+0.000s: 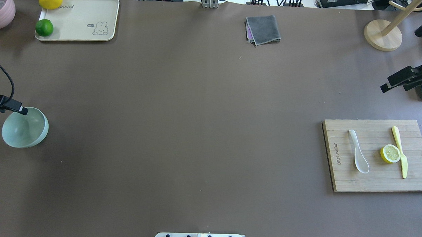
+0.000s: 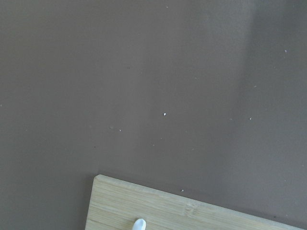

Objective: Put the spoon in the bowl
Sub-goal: 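Grasp the pale green bowl rim with left gripper while right arm approaches board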

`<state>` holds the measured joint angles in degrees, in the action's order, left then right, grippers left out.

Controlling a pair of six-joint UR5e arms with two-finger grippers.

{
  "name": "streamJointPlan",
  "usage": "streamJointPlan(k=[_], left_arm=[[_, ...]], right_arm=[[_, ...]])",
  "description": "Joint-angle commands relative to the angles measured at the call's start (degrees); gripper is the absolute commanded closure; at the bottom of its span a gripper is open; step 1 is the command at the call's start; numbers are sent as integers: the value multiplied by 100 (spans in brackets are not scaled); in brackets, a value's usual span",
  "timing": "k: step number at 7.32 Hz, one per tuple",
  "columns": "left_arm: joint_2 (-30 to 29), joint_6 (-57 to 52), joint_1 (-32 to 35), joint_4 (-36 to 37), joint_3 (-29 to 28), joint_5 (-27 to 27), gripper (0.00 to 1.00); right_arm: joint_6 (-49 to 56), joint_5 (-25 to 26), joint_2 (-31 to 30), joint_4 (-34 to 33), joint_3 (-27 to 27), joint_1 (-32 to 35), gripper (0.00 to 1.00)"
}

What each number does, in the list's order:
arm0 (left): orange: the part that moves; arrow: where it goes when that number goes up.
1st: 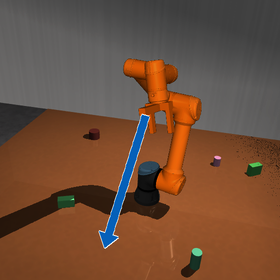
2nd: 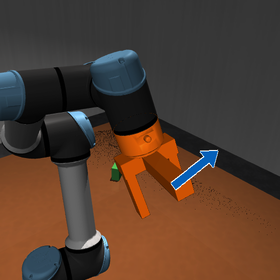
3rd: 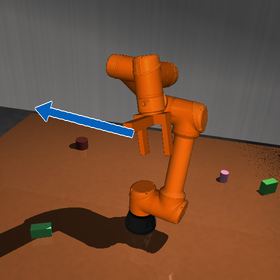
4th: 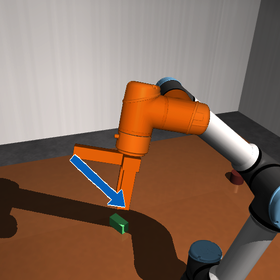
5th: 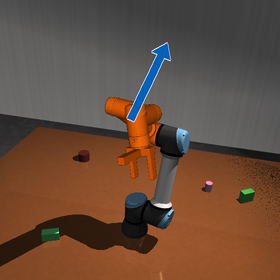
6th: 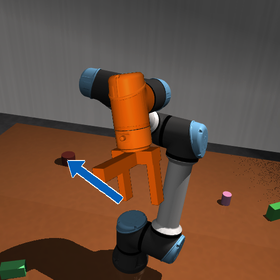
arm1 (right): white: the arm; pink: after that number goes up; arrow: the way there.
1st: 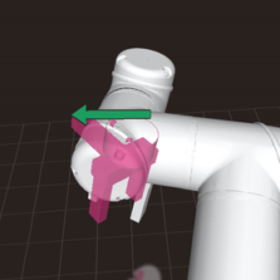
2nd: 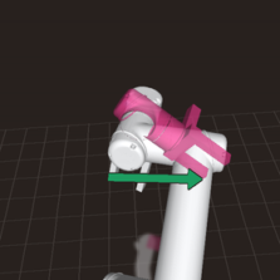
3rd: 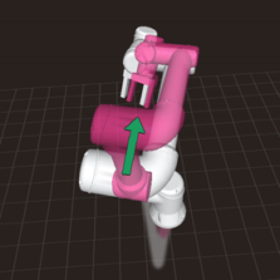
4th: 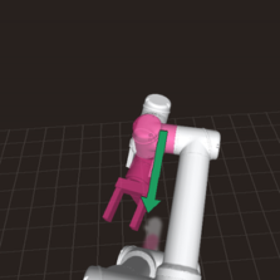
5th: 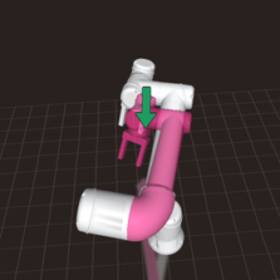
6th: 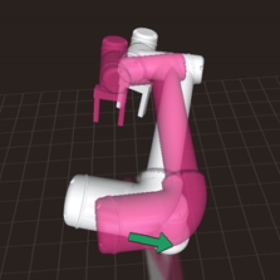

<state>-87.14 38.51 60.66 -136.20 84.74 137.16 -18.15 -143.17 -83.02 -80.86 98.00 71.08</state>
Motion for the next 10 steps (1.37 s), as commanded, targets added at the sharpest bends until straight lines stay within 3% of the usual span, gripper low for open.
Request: streamJointPlan(k=[1, 2, 3, 6, 8, 9, 10], left_arm=[[223, 51, -54, -257, -11, 55, 51], [232, 51, -54, -284, 24, 65, 83], [232, 69, -54, -345, 33, 65, 100], [215, 550, -37, -319, 339, 65, 100], [-213, 988, 25, -162, 508, 143, 100], [-529, 1427, 25, -22, 552, 135, 100], [-898, 1971, 7, 84, 578, 118, 100]], right_arm=[[4, 0, 5, 9, 0, -6, 0], [-5, 0, 5, 9, 9, -6, 0], [-5, 0, 5, 9, 26, -15, 0], [-39, -9, 5, 9, 70, -33, 0], [-775, 69, 5, 9, 438, -382, 0], [-1091, 296, 5, 9, 579, -611, 0], [-1295, 882, 5, 78, 702, -900, 0]])
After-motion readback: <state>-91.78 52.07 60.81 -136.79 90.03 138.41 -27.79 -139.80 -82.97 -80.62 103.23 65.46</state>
